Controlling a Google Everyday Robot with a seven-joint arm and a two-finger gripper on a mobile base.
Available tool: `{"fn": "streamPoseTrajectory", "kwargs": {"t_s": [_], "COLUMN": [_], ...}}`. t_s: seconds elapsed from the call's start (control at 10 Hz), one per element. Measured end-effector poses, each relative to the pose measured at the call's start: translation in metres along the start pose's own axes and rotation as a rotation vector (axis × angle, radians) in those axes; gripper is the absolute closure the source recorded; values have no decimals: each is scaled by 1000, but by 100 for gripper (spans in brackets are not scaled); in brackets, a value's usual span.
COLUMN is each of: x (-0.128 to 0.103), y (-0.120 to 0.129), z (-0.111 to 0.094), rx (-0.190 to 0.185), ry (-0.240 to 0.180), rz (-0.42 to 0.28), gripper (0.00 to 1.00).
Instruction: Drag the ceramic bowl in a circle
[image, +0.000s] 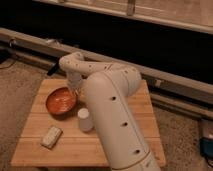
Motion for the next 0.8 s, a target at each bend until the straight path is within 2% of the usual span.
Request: {"fn": "streamPoseTrajectory", "kwargs": {"t_s": [0.2, 0.5, 0.7, 0.8], "x": [6, 31, 42, 48], "y": [14, 36, 28, 16], "z": [-2, 0, -1, -2], "rx": [-2, 17, 35, 50], "ry": [5, 47, 63, 67], "rz": [-49, -126, -128, -102], "gripper": [100, 100, 100, 100]}}
